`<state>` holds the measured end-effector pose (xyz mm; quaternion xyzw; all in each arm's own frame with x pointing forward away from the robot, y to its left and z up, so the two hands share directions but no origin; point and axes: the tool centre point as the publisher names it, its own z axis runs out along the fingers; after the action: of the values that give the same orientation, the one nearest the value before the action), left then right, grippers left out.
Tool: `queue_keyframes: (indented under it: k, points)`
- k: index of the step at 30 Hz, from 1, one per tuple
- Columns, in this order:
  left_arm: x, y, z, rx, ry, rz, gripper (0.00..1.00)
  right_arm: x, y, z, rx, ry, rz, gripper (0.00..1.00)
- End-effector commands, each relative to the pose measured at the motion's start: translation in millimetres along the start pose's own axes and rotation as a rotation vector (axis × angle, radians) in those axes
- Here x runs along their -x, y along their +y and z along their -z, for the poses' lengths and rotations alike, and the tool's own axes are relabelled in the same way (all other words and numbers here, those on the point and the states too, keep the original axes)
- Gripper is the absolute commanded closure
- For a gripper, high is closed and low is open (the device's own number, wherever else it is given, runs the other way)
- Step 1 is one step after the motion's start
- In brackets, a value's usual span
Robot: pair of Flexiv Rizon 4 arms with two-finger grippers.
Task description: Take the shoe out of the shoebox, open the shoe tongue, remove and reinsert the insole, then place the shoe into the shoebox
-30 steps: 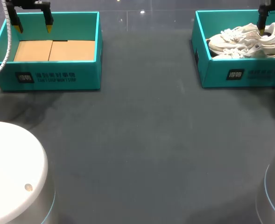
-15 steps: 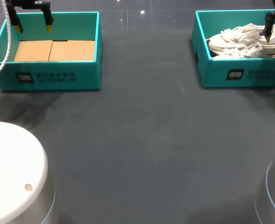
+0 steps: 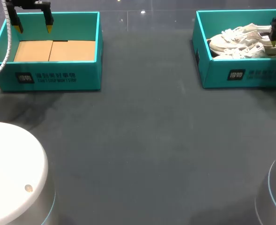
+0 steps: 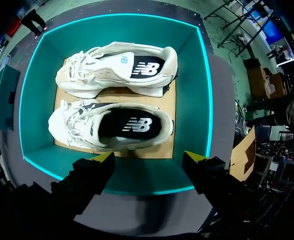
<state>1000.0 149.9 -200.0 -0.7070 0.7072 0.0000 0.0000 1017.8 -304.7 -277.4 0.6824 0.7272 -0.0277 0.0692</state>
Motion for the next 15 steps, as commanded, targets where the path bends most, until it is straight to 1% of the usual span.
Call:
queue_keyframes:
  k: [1,4,6,7,8,13,15]
  points:
    - [0.0,0.0,0.0,0.0,0.0,0.0,0.0,5.4,11.2,-9.6,-0.013,0.002,0.003,0.1]
    - [0.0,0.0,0.0,0.0,0.0,0.0,0.0,8.9,16.3,-14.9,-0.014,-0.003,0.005,0.09]
    - [0.0,0.0,0.0,0.0,0.0,0.0,0.0,10.2,18.8,-17.8,-0.015,0.0,0.006,0.1]
    - [0.0,0.0,0.0,0.0,0.0,0.0,0.0,10.5,19.9,-18.9,-0.015,0.001,0.007,0.08]
    - [0.0,0.0,0.0,0.0,0.0,0.0,0.0,10.6,21.1,-20.4,-0.015,0.002,0.008,0.09]
    - [0.0,0.0,0.0,0.0,0.0,0.0,0.0,16.5,25.2,-27.4,-0.015,0.008,0.008,0.2]
    - [0.0,0.0,0.0,0.0,0.0,0.0,0.0,18.6,26.0,-29.5,-0.015,0.01,0.008,0.2]
